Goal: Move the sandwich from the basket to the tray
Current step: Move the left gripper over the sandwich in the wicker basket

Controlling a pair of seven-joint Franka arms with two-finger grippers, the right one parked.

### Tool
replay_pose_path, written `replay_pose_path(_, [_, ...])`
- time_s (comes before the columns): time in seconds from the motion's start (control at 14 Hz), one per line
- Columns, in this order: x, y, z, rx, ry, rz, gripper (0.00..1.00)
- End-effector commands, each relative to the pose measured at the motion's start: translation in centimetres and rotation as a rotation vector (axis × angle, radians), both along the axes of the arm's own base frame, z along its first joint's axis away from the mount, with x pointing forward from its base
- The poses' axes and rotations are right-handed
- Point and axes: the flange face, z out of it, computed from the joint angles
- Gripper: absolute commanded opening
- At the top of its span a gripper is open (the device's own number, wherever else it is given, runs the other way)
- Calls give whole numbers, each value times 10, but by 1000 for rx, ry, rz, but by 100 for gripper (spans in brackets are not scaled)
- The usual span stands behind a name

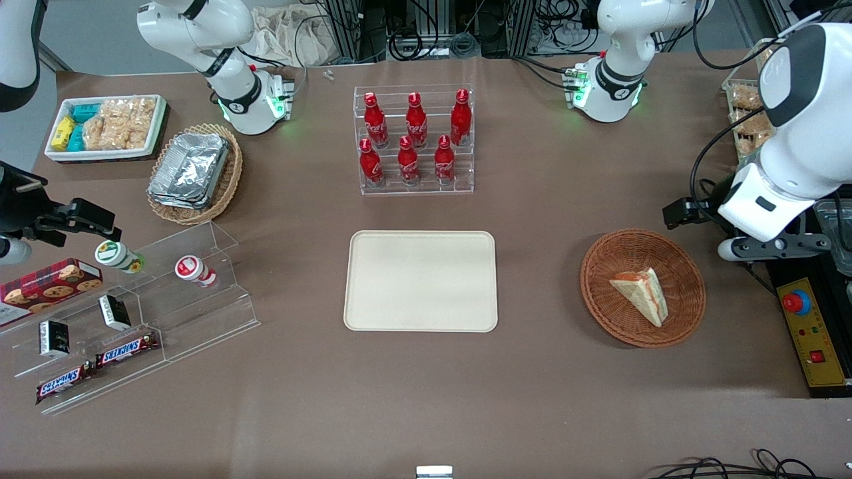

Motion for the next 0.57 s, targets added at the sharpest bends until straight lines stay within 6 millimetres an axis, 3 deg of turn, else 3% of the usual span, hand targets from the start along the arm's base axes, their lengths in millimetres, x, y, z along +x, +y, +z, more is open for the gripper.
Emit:
replay_pose_path(0.0, [5, 4, 3, 6, 6, -8, 100])
replay_pose_path(0.29, [23, 3, -3, -13, 7, 2, 100])
replay_pose_path(0.5, [27, 4, -26, -6, 0, 62, 100])
